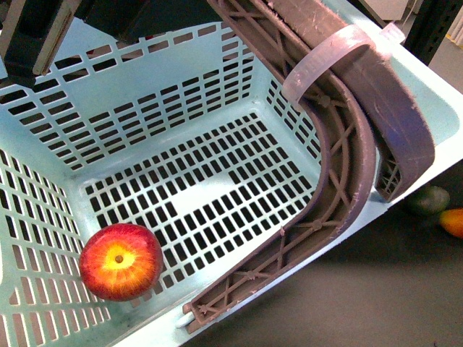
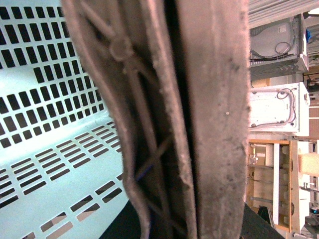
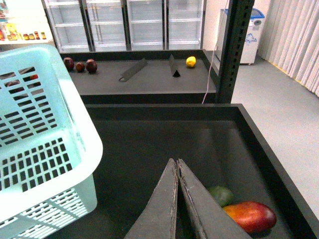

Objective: Pick apple with right arm and hold basket with left

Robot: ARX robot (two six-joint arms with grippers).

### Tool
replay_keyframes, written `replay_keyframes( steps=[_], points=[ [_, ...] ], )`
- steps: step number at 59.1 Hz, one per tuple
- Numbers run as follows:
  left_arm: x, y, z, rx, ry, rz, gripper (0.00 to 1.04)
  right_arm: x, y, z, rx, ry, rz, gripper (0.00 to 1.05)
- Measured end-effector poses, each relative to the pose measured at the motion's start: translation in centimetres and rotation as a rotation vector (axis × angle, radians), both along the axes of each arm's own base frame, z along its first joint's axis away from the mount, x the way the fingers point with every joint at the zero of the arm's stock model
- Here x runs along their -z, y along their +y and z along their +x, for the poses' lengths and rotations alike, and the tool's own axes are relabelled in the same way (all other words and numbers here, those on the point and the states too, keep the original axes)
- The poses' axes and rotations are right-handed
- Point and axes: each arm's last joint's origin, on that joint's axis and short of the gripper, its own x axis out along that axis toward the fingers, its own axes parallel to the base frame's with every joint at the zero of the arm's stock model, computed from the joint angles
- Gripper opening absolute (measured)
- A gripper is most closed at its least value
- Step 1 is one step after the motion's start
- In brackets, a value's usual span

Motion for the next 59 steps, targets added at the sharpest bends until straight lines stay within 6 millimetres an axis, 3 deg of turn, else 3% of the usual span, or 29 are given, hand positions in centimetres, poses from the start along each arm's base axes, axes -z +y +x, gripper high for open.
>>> replay_keyframes(
  steps=[52,59],
  points=[
    [0.0,0.0,0.0,0.001,-0.002,0.002,0.17,0.3,0.0,-2.3,0.001,0.006,0.0,0.02],
    [0.0,0.0,0.0,-0.002,0.002,-0.002,0.17,0.3,0.0,-2.3,0.001,0.005,0.0,0.19]
  ],
)
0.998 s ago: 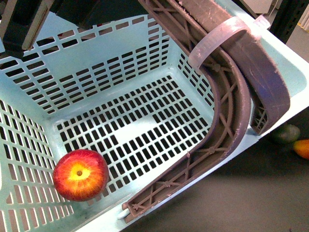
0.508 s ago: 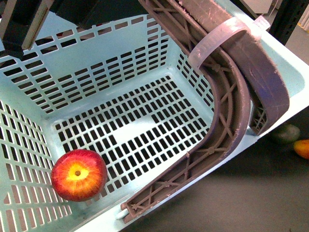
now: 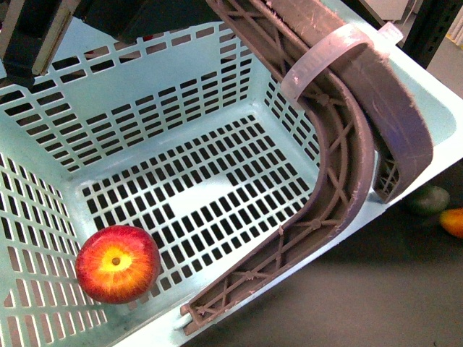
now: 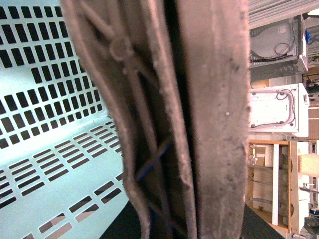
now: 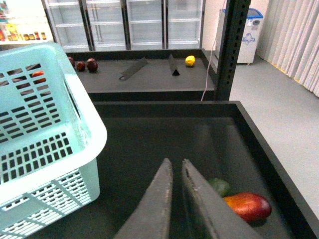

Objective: Pick apple with right arm and hold basket with left

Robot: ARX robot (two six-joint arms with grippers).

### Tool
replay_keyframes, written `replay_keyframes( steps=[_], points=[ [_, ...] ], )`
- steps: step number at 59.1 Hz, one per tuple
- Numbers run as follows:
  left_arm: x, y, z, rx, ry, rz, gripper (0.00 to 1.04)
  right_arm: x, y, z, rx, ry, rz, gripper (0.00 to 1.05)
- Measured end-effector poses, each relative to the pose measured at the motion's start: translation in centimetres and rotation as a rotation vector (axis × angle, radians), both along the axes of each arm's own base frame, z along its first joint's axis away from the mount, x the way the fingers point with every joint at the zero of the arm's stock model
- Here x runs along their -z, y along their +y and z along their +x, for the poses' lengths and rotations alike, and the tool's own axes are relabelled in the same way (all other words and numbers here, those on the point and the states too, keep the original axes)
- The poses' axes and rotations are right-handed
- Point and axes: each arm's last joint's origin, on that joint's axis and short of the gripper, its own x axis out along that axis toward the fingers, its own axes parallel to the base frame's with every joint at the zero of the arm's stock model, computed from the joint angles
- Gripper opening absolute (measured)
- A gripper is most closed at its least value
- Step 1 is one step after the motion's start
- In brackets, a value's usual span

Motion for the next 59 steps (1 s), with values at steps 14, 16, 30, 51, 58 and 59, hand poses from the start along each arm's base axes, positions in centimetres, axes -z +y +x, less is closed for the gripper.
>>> replay_keyframes(
  steps=[14,16,30,51,58,59],
  points=[
    [0.0,0.0,0.0,0.002,-0.002,0.002,0.17,0.0,0.0,0.0,0.0,0.0,0.0,0.56],
    [0.0,0.0,0.0,0.002,-0.002,0.002,0.17,0.0,0.0,0.0,0.0,0.0,0.0,0.61],
    [0.0,0.0,0.0,0.001,-0.002,0.002,0.17,0.0,0.0,0.0,0.0,0.0,0.0,0.97],
    [0.2,0.2,0.5,-0.334,-0.087,-0.142,0.17,0.0,0.0,0.0,-0.001,0.0,0.0,0.96],
    [0.0,3.1,2.1,-0.64,-0.074,-0.294,0.17,0.0,0.0,0.0,0.001,-0.001,0.0,0.96],
    [0.1,3.5,2.3,-0.664,-0.071,-0.308,0.17,0.0,0.0,0.0,0.0,-0.001,0.0,0.96]
  ],
)
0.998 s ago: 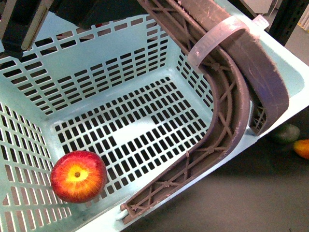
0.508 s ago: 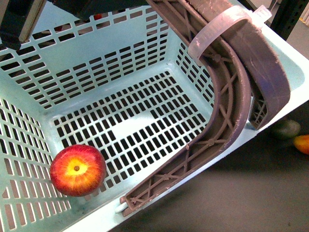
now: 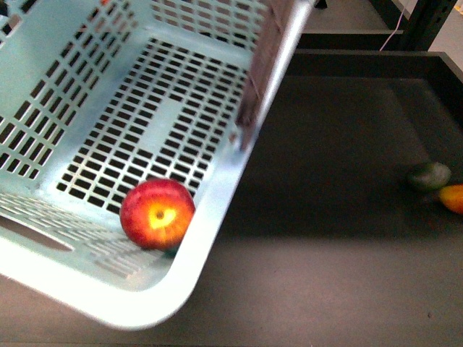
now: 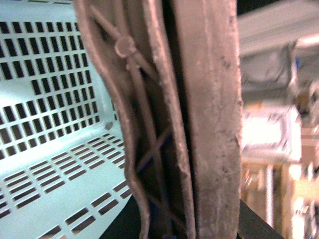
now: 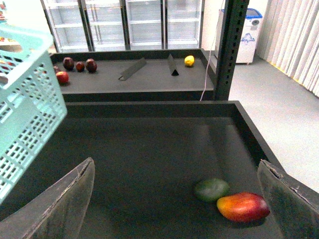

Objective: Pick apple with right arm and hold basket with left

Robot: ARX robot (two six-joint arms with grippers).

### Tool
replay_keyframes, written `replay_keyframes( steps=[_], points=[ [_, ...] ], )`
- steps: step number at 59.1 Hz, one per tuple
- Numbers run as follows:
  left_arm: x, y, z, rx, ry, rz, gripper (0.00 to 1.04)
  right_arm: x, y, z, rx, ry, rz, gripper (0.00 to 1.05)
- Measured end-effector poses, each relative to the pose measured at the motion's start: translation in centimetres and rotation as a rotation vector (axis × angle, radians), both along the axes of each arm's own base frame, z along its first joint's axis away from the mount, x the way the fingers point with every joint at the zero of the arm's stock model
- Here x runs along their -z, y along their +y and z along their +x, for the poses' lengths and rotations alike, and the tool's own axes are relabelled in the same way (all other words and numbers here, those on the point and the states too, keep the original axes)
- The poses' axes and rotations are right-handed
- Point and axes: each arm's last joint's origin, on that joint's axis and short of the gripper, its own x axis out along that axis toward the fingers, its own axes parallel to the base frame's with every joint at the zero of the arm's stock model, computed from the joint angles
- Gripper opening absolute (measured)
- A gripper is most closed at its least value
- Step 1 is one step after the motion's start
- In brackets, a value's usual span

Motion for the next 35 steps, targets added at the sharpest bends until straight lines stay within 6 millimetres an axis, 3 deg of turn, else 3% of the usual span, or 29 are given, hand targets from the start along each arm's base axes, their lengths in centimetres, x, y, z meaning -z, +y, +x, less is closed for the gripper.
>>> replay_keyframes(
  steps=[9,17,27,35],
  points=[
    [1.2,2.7,1.2,-0.102,0.038,-0.046,0.17,0.0,0.0,0.0,-0.001,0.0,0.0,0.96],
    [4.3,5.2,3.6,-0.218,0.14,-0.062,0.17,0.0,0.0,0.0,0.0,0.0,0.0,0.96],
    [7.2,7.2,5.4,-0.296,0.228,-0.068,0.17,0.0,0.0,0.0,0.0,0.0,0.0,0.96],
    [8.3,7.8,6.5,-0.32,0.259,-0.056,0.17,0.0,0.0,0.0,0.0,0.0,0.0,0.96]
  ],
)
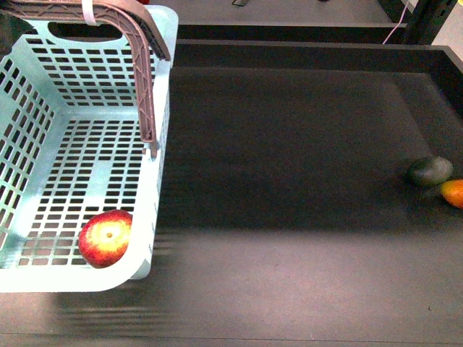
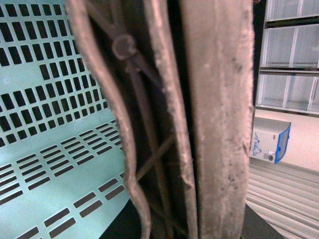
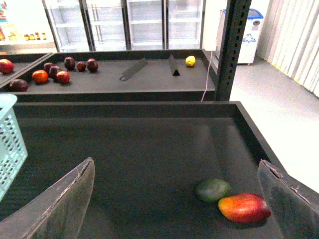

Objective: Pick apple with right arm and hold basket with left

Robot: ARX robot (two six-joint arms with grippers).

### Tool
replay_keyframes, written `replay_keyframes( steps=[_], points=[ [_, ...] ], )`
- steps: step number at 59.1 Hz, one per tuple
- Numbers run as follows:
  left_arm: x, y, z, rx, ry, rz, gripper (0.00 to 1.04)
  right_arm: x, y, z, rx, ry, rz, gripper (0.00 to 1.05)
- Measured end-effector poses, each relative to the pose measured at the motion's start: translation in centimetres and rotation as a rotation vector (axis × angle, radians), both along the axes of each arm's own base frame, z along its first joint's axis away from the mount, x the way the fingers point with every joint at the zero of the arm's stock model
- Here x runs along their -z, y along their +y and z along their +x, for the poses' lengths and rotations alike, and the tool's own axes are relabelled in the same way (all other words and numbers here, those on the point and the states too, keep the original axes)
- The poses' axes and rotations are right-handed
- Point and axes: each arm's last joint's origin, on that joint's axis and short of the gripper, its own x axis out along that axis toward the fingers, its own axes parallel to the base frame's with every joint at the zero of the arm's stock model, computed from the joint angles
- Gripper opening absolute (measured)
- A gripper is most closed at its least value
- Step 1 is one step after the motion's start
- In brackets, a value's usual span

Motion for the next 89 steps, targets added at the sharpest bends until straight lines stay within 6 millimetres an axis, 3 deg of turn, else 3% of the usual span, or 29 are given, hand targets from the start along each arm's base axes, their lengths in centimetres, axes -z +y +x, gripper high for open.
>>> replay_keyframes(
  steps=[29,54,72,82,89],
  points=[
    [2.2,1.7,1.1,-0.038,0.08,0.007,0.17,0.0,0.0,0.0,0.0,0.0,0.0,0.96],
    [3.5,1.6,0.9,-0.008,0.169,0.006,0.18,0.0,0.0,0.0,0.0,0.0,0.0,0.96],
    [3.4,1.8,0.2,-0.003,0.165,0.013,0.65,0.0,0.0,0.0,0.0,0.0,0.0,0.96],
    [2.6,2.1,-1.2,-0.001,0.156,0.005,0.97,0.0,0.0,0.0,0.0,0.0,0.0,0.96],
    [1.9,2.4,-3.1,-0.003,0.171,0.012,0.97,0.0,0.0,0.0,0.0,0.0,0.0,0.96]
  ],
)
